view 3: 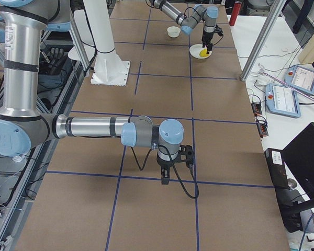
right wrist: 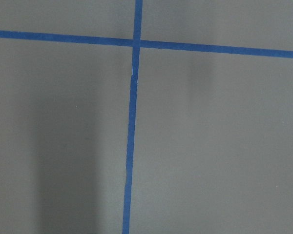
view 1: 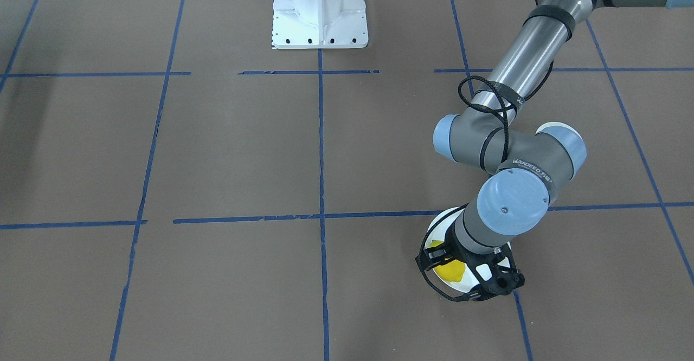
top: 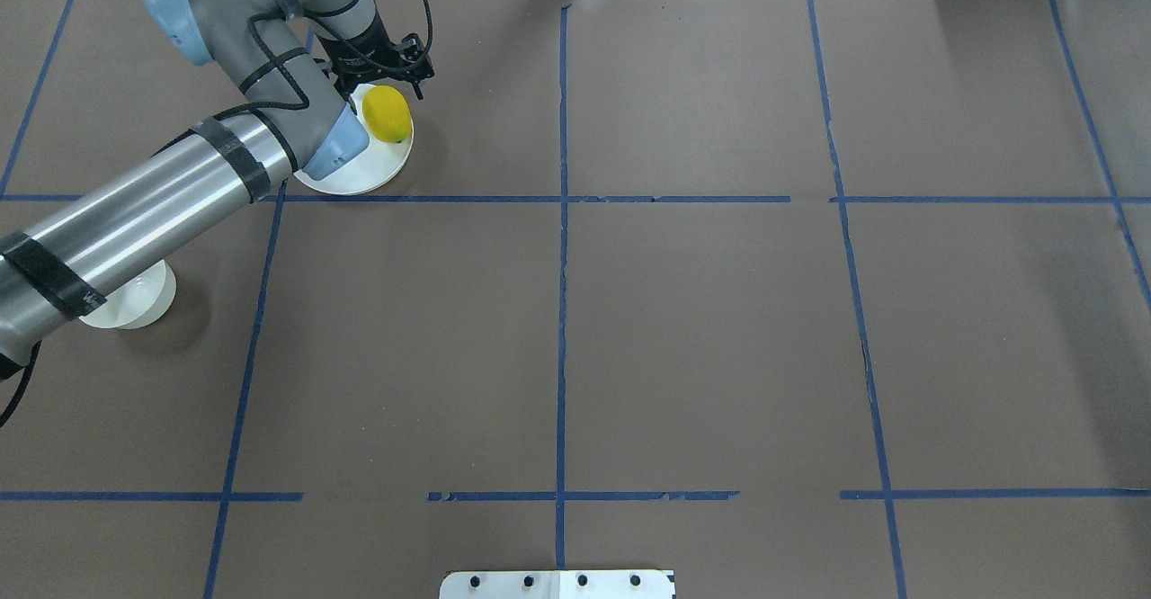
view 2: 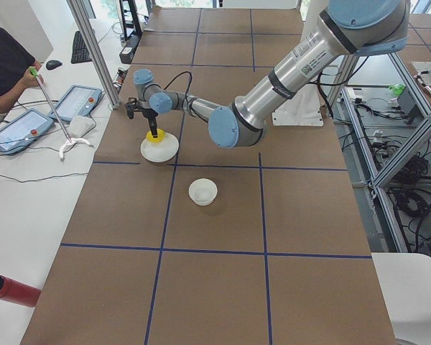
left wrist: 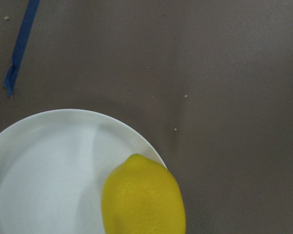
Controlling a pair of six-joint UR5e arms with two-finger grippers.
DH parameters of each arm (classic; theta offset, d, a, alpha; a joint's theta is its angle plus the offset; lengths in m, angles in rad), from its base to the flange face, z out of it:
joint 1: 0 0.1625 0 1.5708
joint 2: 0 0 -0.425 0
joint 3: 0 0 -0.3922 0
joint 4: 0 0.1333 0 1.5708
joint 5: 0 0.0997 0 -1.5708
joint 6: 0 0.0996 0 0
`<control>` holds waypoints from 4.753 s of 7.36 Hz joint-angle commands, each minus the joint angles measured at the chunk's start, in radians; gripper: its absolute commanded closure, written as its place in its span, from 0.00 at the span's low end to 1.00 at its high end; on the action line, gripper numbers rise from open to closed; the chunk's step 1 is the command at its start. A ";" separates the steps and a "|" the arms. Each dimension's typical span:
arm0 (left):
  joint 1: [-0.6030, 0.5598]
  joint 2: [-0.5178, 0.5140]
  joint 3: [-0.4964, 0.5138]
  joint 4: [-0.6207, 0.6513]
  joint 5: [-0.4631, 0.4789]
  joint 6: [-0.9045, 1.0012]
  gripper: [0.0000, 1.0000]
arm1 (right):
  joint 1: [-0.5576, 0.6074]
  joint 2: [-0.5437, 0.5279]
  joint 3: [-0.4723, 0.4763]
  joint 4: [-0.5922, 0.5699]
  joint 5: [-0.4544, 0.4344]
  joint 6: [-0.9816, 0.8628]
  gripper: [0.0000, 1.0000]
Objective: Move lemon from plate to bowl
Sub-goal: 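Move the left gripper over the yellow lemon on the white plate, then lower the left gripper and close it around the lemon, then lift the lemon and carry it with the left gripper over the white bowl, then lower the lemon into the bowl and open the left gripper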
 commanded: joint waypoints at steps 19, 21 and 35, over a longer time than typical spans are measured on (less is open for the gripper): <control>-0.048 0.981 -0.961 -0.012 -0.006 0.329 1.00 | 0.000 0.000 0.000 0.000 0.000 0.000 0.00; -0.041 0.976 -0.928 -0.015 -0.011 0.331 1.00 | 0.000 0.000 0.000 0.000 0.000 0.000 0.00; -0.425 1.097 -0.906 0.011 -0.230 0.917 0.06 | 0.000 0.000 0.000 0.000 0.000 0.000 0.00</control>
